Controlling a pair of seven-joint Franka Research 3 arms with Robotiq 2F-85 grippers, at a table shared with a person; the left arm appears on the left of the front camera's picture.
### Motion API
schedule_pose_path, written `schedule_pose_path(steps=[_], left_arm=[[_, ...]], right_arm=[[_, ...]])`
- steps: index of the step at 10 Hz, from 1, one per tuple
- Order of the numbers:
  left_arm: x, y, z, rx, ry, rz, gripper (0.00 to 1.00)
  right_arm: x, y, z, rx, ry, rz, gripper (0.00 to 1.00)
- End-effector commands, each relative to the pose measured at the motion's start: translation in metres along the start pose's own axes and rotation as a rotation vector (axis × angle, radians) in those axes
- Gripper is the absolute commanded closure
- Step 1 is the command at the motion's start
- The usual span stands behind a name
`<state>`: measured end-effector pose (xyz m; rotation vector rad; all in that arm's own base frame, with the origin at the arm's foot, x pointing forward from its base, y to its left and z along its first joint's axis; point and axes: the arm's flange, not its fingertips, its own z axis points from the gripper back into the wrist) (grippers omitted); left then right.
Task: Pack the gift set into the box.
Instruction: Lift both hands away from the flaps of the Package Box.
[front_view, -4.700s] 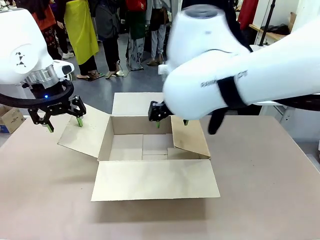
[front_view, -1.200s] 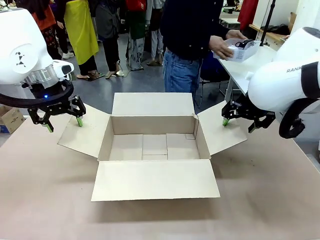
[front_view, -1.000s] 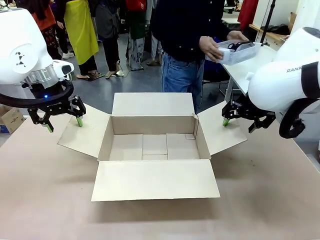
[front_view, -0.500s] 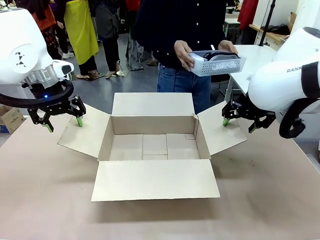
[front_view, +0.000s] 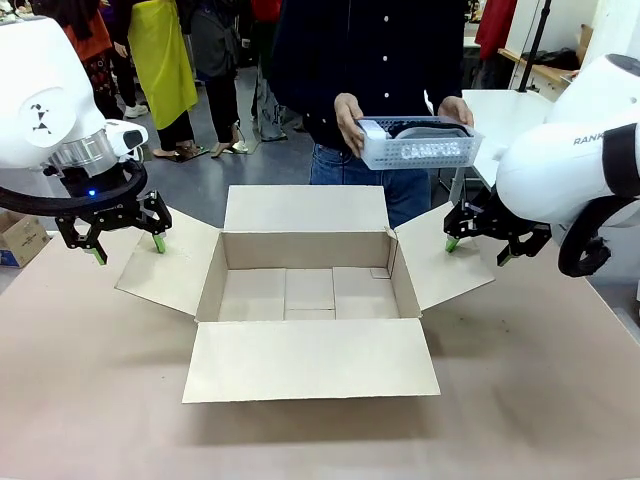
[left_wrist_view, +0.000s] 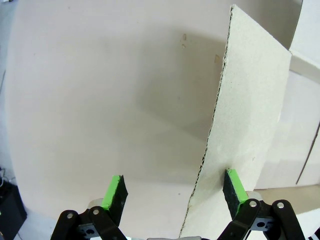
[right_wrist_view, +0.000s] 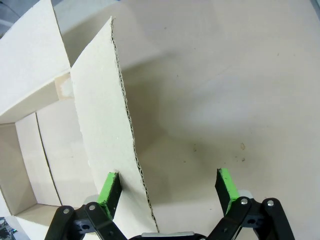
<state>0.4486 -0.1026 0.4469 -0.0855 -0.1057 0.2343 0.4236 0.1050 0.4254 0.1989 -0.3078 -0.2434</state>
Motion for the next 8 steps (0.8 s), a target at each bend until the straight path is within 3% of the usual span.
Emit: schedule_pose_path(steps=[1,8], left_arm=[[-0.0003,0.0002,0.0021,0.017,-0.003,0.007,0.00],[-0.0003,0.0002,0.0021,0.017,-0.003,0.007,0.00]], right_arm=[[0.0014,0.0021,0.0032,-0.018,-0.003,-0.014,0.00],[0.0014,0.0021,0.0032,-0.018,-0.003,-0.014,0.00]])
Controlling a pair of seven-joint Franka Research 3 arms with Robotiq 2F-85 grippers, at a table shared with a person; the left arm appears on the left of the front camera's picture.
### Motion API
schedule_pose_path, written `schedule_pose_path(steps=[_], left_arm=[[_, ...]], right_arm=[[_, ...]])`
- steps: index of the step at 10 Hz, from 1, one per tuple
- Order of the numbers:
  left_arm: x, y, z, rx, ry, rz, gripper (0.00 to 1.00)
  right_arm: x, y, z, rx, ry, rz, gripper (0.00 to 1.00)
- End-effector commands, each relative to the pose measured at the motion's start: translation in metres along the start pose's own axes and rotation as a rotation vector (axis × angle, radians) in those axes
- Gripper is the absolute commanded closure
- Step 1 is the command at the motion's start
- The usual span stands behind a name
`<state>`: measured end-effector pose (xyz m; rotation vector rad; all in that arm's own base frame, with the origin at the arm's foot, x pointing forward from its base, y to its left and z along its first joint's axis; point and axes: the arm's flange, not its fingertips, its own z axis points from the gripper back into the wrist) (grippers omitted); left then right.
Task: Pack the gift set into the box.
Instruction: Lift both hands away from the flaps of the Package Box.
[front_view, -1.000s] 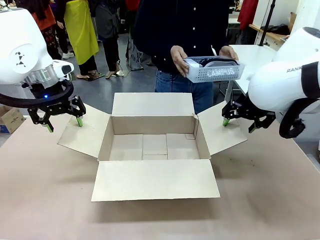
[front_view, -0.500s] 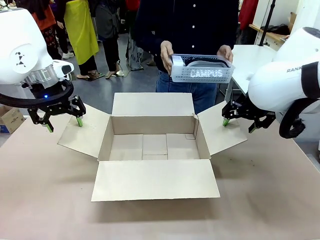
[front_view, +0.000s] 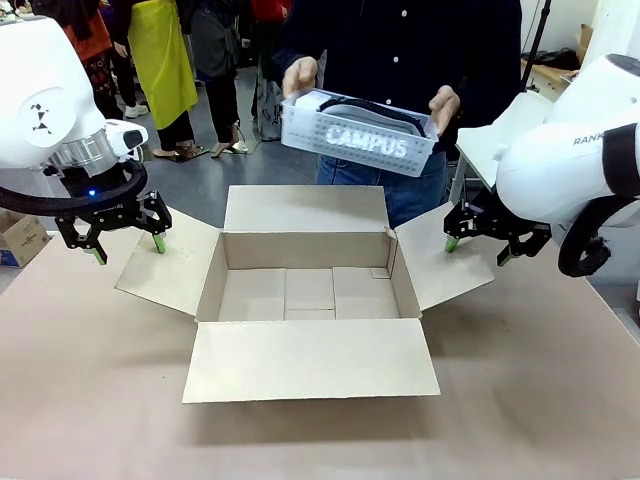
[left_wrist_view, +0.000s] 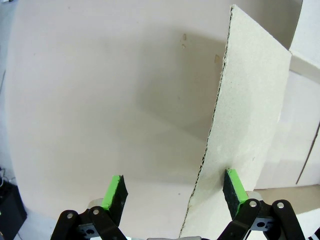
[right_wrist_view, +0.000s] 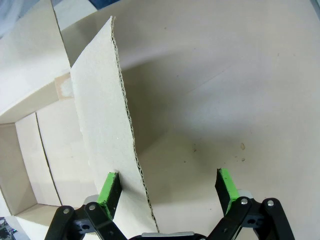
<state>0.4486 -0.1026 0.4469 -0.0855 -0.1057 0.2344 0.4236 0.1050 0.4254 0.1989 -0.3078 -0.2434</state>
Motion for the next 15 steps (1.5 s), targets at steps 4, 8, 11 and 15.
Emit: schedule_pose_path(steps=[4,8,11,15], left_arm=[[-0.0003,0.0002,0.0021,0.017,-0.003,0.007,0.00],[-0.0003,0.0002,0.0021,0.017,-0.003,0.007,0.00],[-0.0003,0.0002,0.0021,0.017,-0.003,0.007,0.00],[-0.0003,0.0002,0.0021,0.017,-0.003,0.007,0.00]], right_arm=[[0.0014,0.0021,0.0032,-0.018,-0.003,-0.014,0.00],[0.0014,0.0021,0.0032,-0.018,-0.003,-0.014,0.00],[0.0014,0.0021,0.0032,-0.018,-0.003,-0.014,0.00],[0.0014,0.0021,0.0032,-0.018,-0.003,-0.014,0.00]])
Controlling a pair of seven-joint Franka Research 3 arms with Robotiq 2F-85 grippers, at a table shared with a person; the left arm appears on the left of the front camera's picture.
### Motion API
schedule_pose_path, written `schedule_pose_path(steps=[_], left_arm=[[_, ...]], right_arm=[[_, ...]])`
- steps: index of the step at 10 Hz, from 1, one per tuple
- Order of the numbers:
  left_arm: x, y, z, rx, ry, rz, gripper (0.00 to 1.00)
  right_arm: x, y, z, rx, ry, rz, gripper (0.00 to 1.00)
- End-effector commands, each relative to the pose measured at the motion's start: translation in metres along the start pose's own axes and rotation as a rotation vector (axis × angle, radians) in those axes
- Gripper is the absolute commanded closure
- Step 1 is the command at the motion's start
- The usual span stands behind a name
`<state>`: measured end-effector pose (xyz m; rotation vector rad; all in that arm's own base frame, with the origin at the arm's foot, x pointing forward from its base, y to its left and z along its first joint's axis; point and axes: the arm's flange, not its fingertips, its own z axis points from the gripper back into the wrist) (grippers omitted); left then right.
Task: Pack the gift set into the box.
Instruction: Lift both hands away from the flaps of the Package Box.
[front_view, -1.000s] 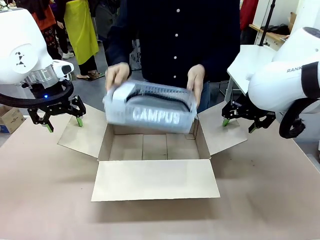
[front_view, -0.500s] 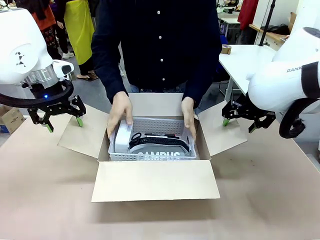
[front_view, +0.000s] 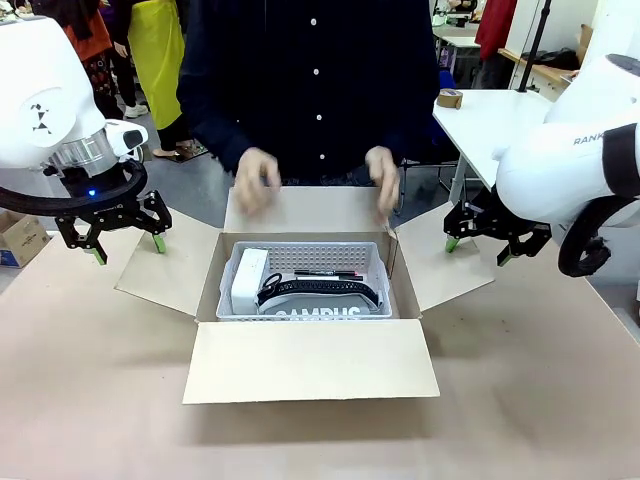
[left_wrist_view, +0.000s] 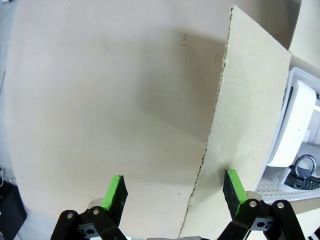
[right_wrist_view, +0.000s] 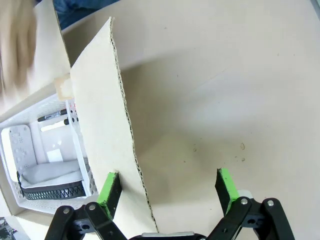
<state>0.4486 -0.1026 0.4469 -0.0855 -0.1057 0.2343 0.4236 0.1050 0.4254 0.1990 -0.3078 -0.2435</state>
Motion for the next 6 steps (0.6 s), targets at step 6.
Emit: schedule_pose_path(steps=[6], left_arm=[[-0.0003,0.0002,0.0021,0.017,-0.003,0.007,0.00]], right_arm=[[0.0014,0.0021,0.0032,-0.018,-0.003,-0.014,0.00]])
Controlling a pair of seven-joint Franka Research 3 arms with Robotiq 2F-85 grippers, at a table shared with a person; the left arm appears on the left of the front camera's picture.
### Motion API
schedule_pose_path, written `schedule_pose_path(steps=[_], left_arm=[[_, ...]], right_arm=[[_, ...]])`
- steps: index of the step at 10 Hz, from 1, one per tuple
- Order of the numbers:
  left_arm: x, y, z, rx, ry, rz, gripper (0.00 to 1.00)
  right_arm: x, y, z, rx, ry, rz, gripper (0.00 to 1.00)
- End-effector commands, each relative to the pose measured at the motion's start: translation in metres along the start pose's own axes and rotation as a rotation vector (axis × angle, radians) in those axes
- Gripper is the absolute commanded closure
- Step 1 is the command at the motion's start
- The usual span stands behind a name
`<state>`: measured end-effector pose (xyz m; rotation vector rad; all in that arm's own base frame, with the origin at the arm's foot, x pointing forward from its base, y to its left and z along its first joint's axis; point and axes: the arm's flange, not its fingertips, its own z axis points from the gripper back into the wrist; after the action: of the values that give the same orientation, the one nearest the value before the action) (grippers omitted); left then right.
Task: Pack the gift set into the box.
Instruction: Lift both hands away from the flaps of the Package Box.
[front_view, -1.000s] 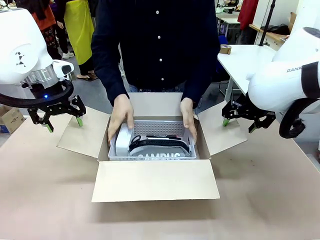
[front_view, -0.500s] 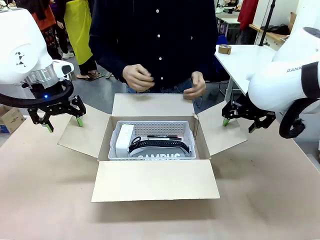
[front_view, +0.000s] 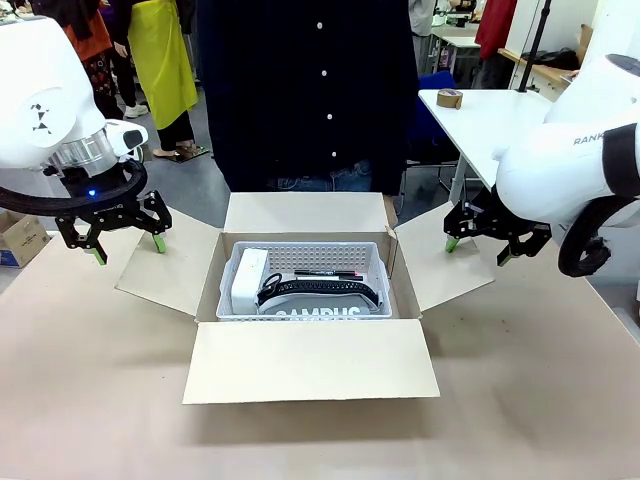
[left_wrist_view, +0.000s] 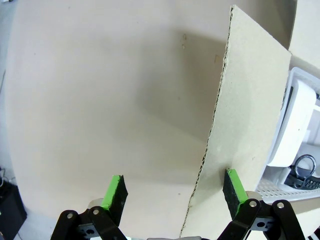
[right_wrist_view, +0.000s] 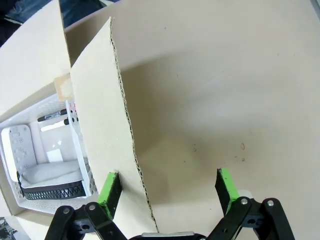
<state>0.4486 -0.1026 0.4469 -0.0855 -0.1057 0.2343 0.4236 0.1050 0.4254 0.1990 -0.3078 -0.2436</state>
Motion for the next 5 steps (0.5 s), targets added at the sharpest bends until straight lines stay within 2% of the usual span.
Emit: schedule_pose_path(steps=[1,5], left_arm=[[-0.0003,0.0002,0.0021,0.017,-0.003,0.007,0.00],[-0.0003,0.0002,0.0021,0.017,-0.003,0.007,0.00]], right_arm=[[0.0014,0.0021,0.0032,-0.018,-0.003,-0.014,0.00],[0.0014,0.0021,0.0032,-0.018,-0.003,-0.014,0.00]])
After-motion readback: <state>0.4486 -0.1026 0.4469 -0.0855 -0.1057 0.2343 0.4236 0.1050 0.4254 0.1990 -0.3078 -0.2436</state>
